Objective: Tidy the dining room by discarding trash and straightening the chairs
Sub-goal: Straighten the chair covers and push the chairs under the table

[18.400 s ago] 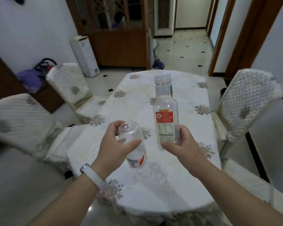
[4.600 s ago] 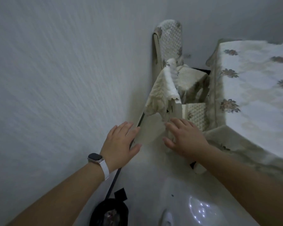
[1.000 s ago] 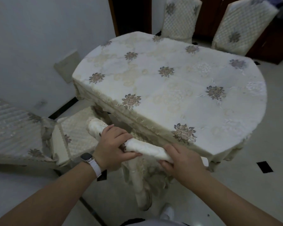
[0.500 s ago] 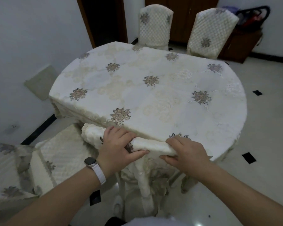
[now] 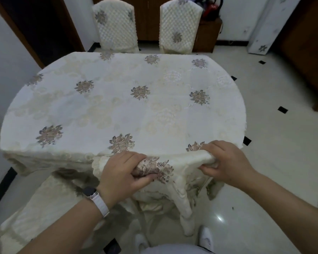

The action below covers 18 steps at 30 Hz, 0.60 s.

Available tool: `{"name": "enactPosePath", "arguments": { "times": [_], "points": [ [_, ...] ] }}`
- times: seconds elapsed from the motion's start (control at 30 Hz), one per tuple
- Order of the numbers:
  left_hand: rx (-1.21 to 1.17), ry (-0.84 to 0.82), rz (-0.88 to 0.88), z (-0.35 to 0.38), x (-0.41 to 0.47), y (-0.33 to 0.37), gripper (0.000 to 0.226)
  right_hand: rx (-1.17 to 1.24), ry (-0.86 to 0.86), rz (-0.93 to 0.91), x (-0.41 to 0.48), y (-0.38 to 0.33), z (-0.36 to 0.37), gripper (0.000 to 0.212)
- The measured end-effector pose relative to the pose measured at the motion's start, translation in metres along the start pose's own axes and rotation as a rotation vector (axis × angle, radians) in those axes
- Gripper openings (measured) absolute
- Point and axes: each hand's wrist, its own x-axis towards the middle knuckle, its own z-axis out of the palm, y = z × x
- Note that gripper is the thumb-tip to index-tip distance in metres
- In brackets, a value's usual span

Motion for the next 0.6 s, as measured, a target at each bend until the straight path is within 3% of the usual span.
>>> {"name": "enactPosePath", "arguments": {
  "times": [0.6],
  "points": [
    [-0.024, -0.015, 0.145, 0.001, -0.017, -0.042, 0.045, 0.0, 0.016, 0.034, -0.014, -0.02, 0.01, 0.039]
  ]
}}
